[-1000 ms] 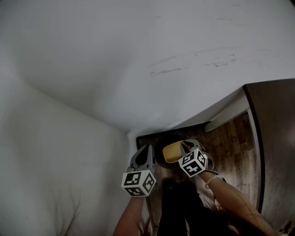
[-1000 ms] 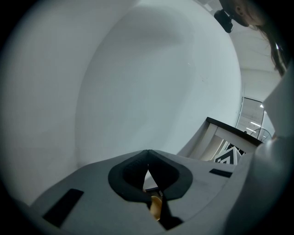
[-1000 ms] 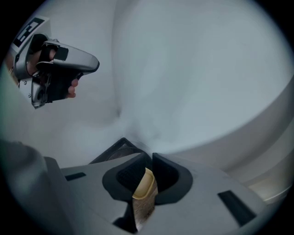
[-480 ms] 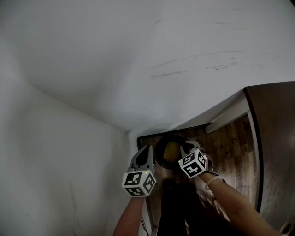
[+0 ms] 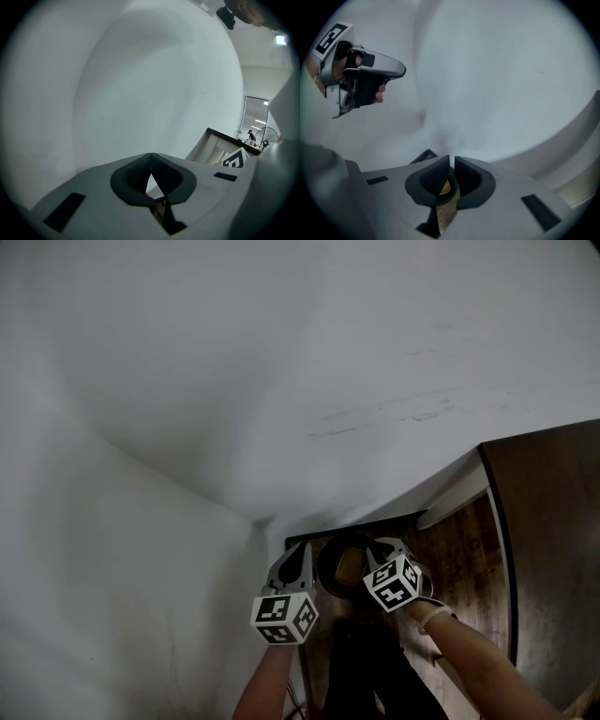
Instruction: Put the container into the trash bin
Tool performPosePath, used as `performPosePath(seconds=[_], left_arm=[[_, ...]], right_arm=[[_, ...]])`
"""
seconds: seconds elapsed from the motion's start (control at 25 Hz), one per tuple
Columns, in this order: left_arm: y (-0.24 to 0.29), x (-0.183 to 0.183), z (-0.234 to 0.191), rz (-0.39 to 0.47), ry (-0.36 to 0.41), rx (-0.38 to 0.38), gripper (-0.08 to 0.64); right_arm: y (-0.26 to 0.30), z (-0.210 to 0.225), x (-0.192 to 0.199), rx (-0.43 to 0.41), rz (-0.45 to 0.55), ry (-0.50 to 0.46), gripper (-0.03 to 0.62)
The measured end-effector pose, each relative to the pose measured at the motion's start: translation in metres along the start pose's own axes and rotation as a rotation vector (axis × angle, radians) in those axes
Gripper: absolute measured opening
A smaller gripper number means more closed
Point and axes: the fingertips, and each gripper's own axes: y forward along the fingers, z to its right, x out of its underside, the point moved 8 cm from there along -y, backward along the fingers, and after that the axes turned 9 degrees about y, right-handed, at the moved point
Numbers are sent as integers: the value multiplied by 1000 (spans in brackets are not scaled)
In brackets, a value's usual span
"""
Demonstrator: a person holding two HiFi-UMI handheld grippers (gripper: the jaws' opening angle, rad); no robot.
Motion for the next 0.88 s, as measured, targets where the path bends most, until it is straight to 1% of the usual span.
performPosePath(seconds=[0.16,0.4,0.88], left_arm=[[-10,-20,9,10,8,-2,20],[-27,-47,25,20,35,6,20],[-67,-106,52,34,81,18,20]], right_arm=[[-24,-1,-8,-11,24,13,37],[-60,-10,-22,-37,73,-22,34],[-138,-19,-67,-33,192,55,26]])
